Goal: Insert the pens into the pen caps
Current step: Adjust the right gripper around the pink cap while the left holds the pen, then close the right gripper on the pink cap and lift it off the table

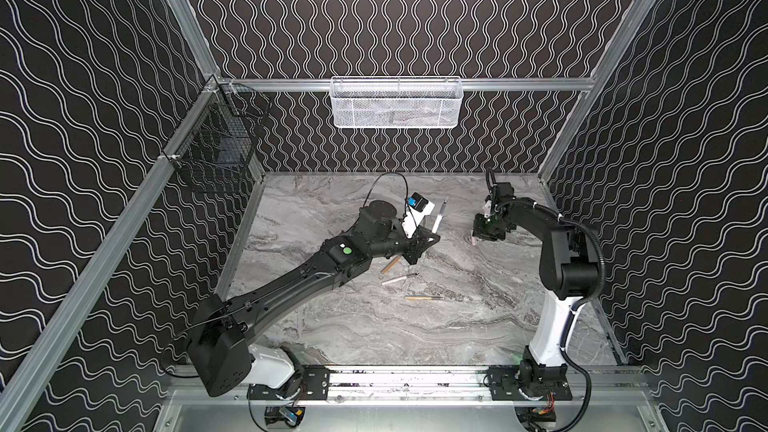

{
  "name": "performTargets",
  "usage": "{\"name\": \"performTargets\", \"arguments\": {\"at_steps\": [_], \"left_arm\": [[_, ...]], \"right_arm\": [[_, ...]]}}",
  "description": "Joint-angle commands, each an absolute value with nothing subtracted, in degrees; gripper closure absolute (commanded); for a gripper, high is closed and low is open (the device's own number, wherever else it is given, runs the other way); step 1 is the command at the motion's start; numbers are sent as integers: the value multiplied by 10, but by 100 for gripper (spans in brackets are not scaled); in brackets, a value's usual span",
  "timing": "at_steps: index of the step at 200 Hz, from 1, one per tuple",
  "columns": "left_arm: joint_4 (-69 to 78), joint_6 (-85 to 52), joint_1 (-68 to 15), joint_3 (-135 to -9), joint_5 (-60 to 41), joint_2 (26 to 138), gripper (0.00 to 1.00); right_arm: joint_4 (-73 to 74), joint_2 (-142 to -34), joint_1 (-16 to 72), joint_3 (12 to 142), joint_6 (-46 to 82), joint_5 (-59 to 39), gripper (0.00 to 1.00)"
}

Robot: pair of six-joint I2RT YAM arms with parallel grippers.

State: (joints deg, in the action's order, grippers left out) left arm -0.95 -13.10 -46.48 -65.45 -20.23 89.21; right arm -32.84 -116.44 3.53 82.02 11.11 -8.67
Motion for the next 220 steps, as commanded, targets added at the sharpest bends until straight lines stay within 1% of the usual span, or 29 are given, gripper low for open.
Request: {"name": "performTargets", "arguments": {"at_steps": [1,121,161,171,197,220], "left_arm": [[1,-120,-465,-659,-207,895,100],[1,-119,-467,-660,-207,896,100],[1,-118,-467,-660,-205,896,100],[0,-117,-467,-660,-204,895,100],[0,-118,-467,-661,-205,895,100],[-1,-117,-467,-661,-205,893,100]], "right_arm": [[-326,-1170,35,825,108,-92,73],[-317,-1180,36,817,105,-70,79],[-312,-1174,37,814,108,-53,83],[-310,-1171,39,812,105,-53,83],[-318,-1177,44,819,103,-52,77],[-320,-1182,48,820,105,-50,76]]}}
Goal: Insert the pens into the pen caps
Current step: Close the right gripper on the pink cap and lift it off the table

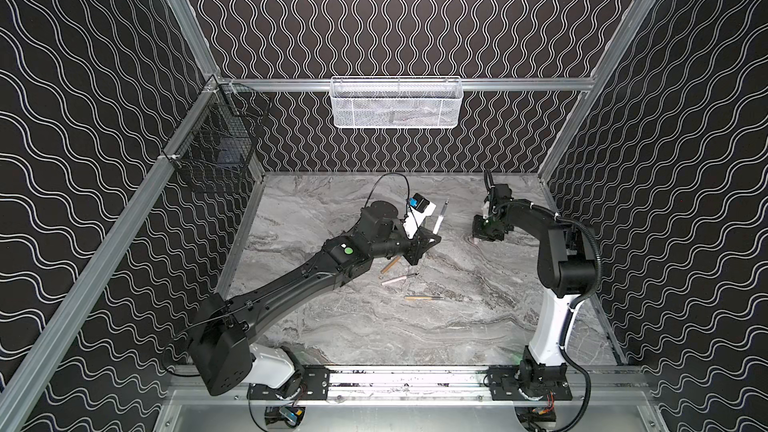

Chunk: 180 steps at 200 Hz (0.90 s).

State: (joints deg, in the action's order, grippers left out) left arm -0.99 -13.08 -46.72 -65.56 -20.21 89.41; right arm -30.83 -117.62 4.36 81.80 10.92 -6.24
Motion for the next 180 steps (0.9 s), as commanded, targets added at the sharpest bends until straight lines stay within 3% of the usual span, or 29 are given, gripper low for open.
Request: {"name": "performTargets", "arguments": {"at_steps": [1,180], "left_arm": [[0,-117,-467,-661,-205,893,100],[-3,-114,-469,-662,-203,893,100]], "right_arm": [[-319,-1182,48,821,105,-50,76],[-319,-1174,49,826,104,-79,75]]}}
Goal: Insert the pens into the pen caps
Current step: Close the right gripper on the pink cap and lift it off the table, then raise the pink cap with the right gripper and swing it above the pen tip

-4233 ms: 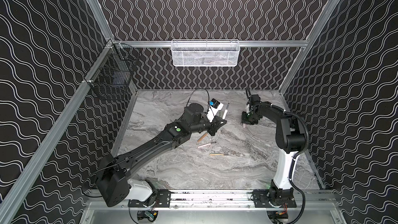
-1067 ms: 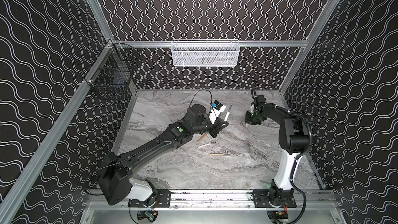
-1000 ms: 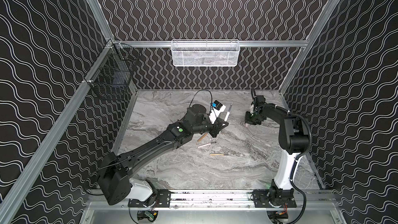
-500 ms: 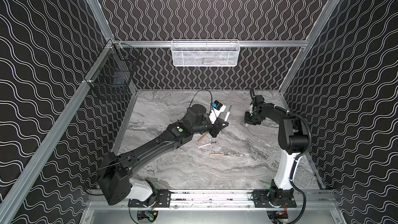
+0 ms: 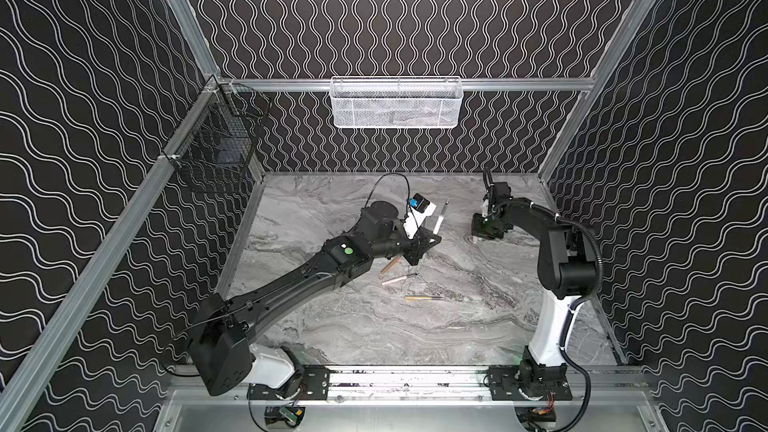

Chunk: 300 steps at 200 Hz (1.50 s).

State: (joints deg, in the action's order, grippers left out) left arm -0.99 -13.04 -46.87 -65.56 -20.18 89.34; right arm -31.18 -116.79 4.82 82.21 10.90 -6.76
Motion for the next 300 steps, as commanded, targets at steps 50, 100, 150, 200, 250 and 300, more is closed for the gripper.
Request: {"name": "performTargets", "arguments": {"at_steps": [50,100,150,200,250,300], "left_arm": [[-5,-113,-471,-663,-204,894,100],[-5,-113,-470,-663,-202,893,100],[-7,-109,-471,-664,-200,891,100],[-7,-110,-472,-663,-199,888,100],[-10,-108,-471,-663,-198,885,100],[-7,-108,-472,-663,-198,887,100]], "right_arm": [[-316,-1184,49,824,111,-71,79],[-318,-1194,50,827,120,-63,82],[-339,-1212,63,846,131,-24,78],[-343,-1209,70,851,131,-17,78],[-354,-1215,71,860,136,1,88],[-323,-1165,73,844,138,-29,91]]}}
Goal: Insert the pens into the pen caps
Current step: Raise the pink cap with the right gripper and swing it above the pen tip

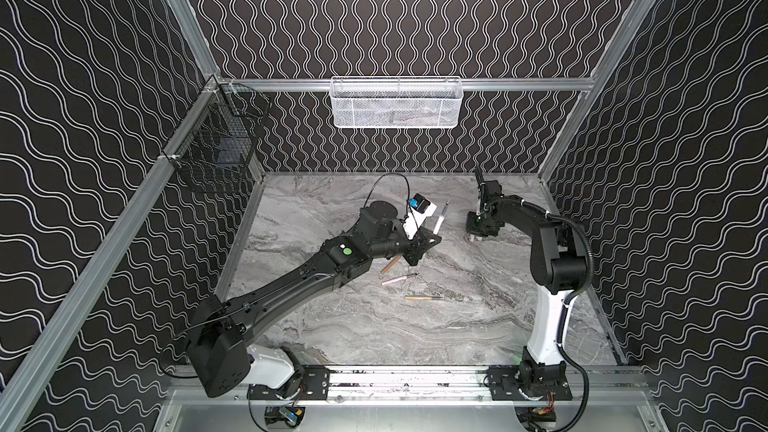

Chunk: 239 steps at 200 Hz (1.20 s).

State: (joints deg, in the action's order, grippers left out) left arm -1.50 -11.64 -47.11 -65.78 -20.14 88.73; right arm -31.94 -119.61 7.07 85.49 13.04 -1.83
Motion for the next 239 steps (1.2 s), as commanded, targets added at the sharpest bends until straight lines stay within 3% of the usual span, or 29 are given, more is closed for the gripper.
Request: {"name": "performTargets", "arguments": {"at_steps": [1,70,124,138,239], "left_arm": [[-7,-108,-472,-662,-197,887,100],[27,-100,-472,-626,-143,853,100],[55,-109,-472,-602,-97,838,100],[56,-109,-472,-601,-93,838,100],[54,-112,-472,-604,-98,843,100]], "right_arm": [[-321,-1163,73,843,137,-30,91],[-122,-902,132,689,133,-56,93],[44,-709,241,597,142,11,95],[48,-688,274,607,131,34,95],[115,-649,307,660,171,-76,94]]}}
